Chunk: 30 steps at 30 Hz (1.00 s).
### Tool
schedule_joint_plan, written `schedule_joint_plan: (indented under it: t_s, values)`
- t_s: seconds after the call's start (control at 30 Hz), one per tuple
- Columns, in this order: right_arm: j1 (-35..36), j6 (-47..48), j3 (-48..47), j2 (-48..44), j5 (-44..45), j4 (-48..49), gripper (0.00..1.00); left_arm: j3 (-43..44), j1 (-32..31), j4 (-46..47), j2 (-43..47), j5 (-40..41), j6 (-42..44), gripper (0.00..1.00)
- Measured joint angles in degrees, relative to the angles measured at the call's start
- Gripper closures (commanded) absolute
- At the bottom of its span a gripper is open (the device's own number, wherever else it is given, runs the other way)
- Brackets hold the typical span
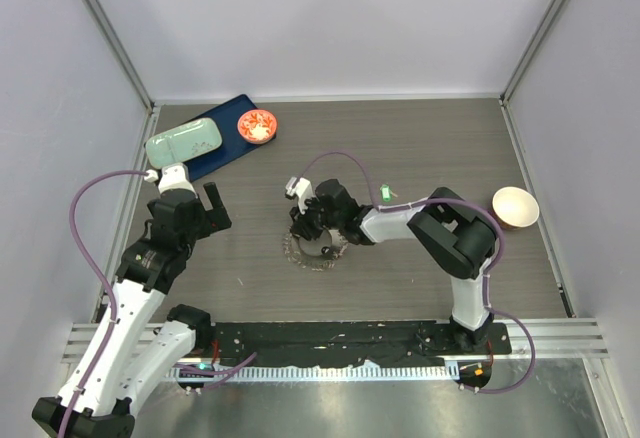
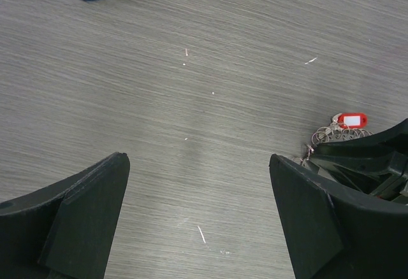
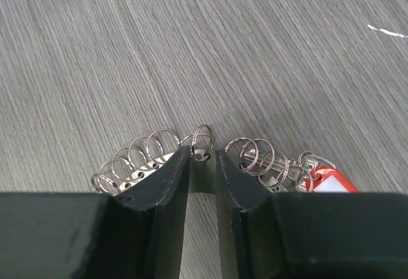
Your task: Put the keys on the keyring
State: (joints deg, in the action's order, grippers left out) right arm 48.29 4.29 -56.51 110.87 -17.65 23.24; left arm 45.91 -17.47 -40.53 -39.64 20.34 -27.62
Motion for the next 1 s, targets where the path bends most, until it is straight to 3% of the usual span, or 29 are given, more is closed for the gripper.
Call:
schedule_joint_plan:
  t_s: [0.17,0.37,0.5,0.77,1.0]
  values:
    - [0.0,0.17,-0.07,0.9,0.17,0.66,0.75,0.0,0.09,0.02,-0.11,-0.31,0.09,0.04]
    - [0.02,0.26,-0.07,1.31,0.7,1.73,0.86,0.0,0.35,0.02,-0.11,-0.55,0.13,0.04]
    - [0.02,0.5,-0.07,1.38,1.01,1.92,0.99,0.0,0.37,0.02,-0.11,-0.74,0.33,0.04]
    - [0.02,2.27,0.46,-0.2,1.46,0.31,0.99,-0.39,0.46,0.33,0.55,-3.17,2.03,0.0]
    - [0.33,4.76,1.51,-10.8,1.53,-7.74,0.99,-2.32,0.66,2.45,4.94,-10.25,6.67,0.0]
